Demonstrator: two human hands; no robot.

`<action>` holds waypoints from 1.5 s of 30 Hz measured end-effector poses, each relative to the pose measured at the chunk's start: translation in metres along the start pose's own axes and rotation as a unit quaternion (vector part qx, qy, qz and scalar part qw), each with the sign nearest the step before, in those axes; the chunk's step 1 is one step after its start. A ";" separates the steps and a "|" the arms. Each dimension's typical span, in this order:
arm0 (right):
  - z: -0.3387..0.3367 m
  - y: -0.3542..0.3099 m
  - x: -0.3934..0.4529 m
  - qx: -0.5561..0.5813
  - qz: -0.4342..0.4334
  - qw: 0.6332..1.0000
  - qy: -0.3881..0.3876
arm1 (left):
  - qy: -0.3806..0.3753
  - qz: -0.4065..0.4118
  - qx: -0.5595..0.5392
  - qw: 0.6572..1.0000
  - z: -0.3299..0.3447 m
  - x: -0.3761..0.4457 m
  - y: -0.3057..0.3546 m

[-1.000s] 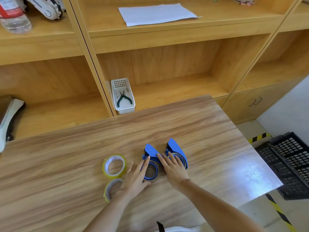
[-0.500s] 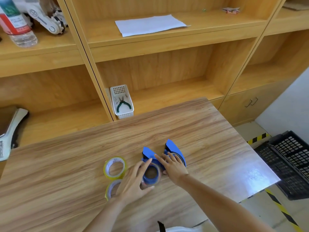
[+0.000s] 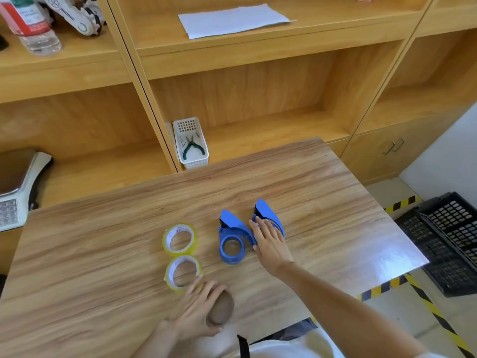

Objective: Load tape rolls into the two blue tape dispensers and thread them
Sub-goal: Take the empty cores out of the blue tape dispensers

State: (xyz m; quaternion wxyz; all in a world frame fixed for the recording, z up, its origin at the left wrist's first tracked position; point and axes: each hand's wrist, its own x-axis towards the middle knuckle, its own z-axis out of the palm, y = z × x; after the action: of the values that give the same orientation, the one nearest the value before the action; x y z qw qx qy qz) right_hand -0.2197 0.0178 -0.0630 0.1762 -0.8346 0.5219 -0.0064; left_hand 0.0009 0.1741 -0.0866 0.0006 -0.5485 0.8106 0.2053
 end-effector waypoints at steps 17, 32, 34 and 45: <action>-0.005 0.023 -0.003 0.072 0.137 0.986 0.054 | 0.089 -0.023 0.052 0.994 -0.052 0.093 0.016; -0.018 0.064 0.012 0.128 0.078 0.989 0.001 | 0.043 -0.106 0.038 0.993 -0.056 0.199 0.058; -0.017 0.066 0.011 0.129 0.072 0.989 -0.013 | 0.055 -0.106 0.028 0.992 -0.054 0.200 0.061; -0.022 0.084 0.015 0.106 0.087 0.991 -0.007 | 0.109 -0.025 0.043 0.993 -0.033 0.202 0.029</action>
State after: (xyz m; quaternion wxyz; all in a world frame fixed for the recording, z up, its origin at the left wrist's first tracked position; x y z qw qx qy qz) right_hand -0.2904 -0.0345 -0.0707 0.2674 -0.7626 0.5876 -0.0406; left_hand -0.0980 -0.0074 -0.0928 -0.0587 -0.5868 0.8002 0.1092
